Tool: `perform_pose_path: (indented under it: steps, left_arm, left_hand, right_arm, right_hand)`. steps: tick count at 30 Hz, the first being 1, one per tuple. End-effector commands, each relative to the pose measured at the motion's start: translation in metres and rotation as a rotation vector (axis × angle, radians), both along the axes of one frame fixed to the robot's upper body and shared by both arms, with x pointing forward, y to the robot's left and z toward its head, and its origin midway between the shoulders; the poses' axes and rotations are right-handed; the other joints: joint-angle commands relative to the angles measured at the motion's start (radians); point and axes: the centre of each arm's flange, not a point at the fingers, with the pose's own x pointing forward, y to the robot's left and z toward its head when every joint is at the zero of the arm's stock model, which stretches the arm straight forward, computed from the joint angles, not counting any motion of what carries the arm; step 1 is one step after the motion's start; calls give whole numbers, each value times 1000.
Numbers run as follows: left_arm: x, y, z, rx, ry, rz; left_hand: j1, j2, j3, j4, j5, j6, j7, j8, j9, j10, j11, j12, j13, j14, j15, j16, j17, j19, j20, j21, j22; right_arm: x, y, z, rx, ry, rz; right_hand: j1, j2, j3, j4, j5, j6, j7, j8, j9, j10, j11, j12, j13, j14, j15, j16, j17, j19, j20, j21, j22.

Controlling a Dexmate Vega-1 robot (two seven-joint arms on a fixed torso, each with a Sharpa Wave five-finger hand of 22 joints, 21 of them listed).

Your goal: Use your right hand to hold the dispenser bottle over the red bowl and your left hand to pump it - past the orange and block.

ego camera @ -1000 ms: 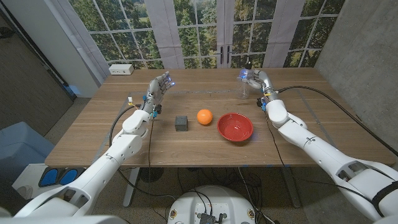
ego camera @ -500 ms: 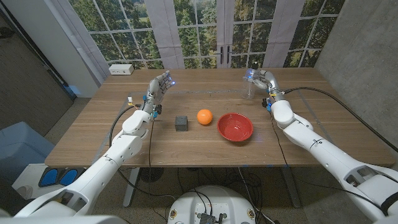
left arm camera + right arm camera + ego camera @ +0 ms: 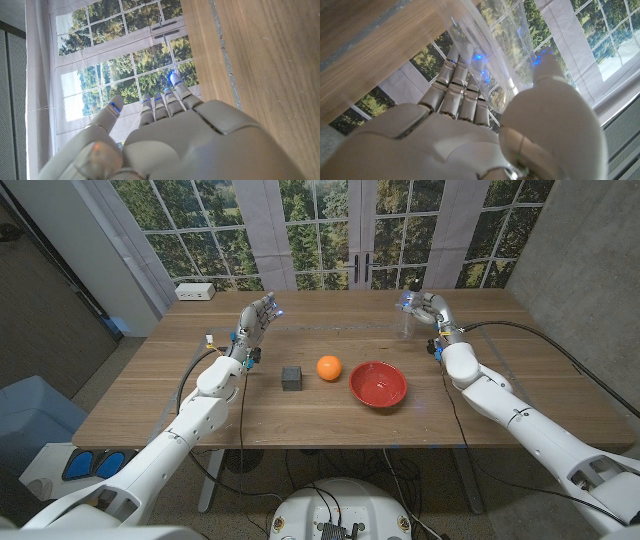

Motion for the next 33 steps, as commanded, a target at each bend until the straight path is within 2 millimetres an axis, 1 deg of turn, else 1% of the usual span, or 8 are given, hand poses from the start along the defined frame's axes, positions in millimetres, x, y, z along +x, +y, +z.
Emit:
perform_pose_path:
  steps: [1,6,17,21,29,33]
  left_arm:
    - [-2,4,9,-3,5,-10]
    - [-4,5,12,-12,9,-18]
    - [-2,3,14,-19,-1,-23]
    - [-2,2,14,-20,2,-29]
    - [-6,3,15,-18,0,-28]
    - [-7,2,16,-17,0,-33]
  left_hand:
    - [-8,53,6,-2,3,8,1,4,4,13,1,4,4,9,-18,-4,0,7,-3,-7,4]
    - [-9,53,6,-2,3,7,2,4,4,14,1,4,4,10,-17,-4,0,8,-3,-9,4]
    - [-11,52,7,-3,3,7,1,4,4,21,3,6,5,13,-18,-4,0,11,-3,-13,4]
    - [-12,52,7,-2,3,7,2,4,4,22,0,6,5,14,-19,-3,0,12,-3,-15,4]
    - [-13,52,8,-3,3,7,1,4,4,23,2,6,5,15,-20,-3,0,14,-2,-17,4]
    - [-14,51,8,-3,3,7,2,4,4,24,2,6,5,16,-19,-4,-1,15,-2,-19,4]
  right_arm:
    - [-7,-1,-1,-20,-27,2]
    - [-11,-4,-4,-17,-23,10]
    - [-27,-9,-8,-36,-23,-7]
    - [-33,-10,-11,-38,-24,-19]
    - [-44,-13,-20,-28,-40,-32]
    - [-49,-16,-25,-8,-47,-33]
  right_hand:
    - [188,198,-3,2,11,339,-267,-3,4,170,-174,-2,6,163,-268,-7,3,-8,-143,9,3]
    - [189,199,-6,2,13,342,-268,-5,4,171,-174,-4,7,164,-267,-9,6,-10,-142,14,1]
    - [189,199,-14,5,18,346,-268,-10,5,174,-174,-10,11,164,-266,-17,12,-16,-141,27,-4]
    - [190,200,-17,6,19,346,-269,-12,5,175,-174,-12,14,164,-267,-20,14,-19,-141,32,-7]
    - [190,201,-21,7,21,347,-270,-15,5,175,-175,-15,17,161,-266,-26,17,-23,-137,39,-10]
    - [188,203,-24,10,23,349,-270,-17,5,177,-176,-19,16,156,-266,-35,16,-27,-147,44,-13]
